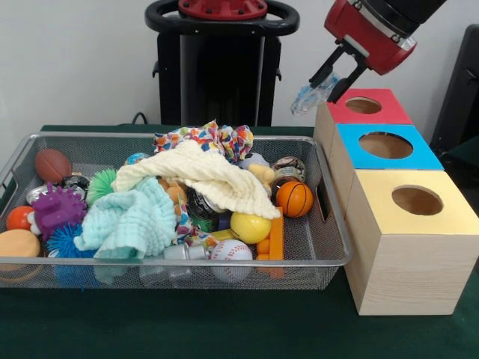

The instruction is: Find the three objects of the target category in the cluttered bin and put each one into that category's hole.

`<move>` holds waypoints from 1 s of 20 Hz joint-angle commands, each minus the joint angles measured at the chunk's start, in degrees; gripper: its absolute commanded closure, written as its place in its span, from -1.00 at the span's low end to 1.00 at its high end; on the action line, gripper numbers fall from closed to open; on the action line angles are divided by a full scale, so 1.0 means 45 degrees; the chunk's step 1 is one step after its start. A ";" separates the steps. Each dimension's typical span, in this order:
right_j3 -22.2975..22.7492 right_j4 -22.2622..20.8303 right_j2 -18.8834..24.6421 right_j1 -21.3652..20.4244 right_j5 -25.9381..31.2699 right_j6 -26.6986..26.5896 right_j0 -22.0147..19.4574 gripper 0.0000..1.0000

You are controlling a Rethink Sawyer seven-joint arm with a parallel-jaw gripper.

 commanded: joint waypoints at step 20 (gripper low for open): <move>-0.0902 0.1839 -0.0018 0.1540 0.1400 0.3212 0.1064 1.00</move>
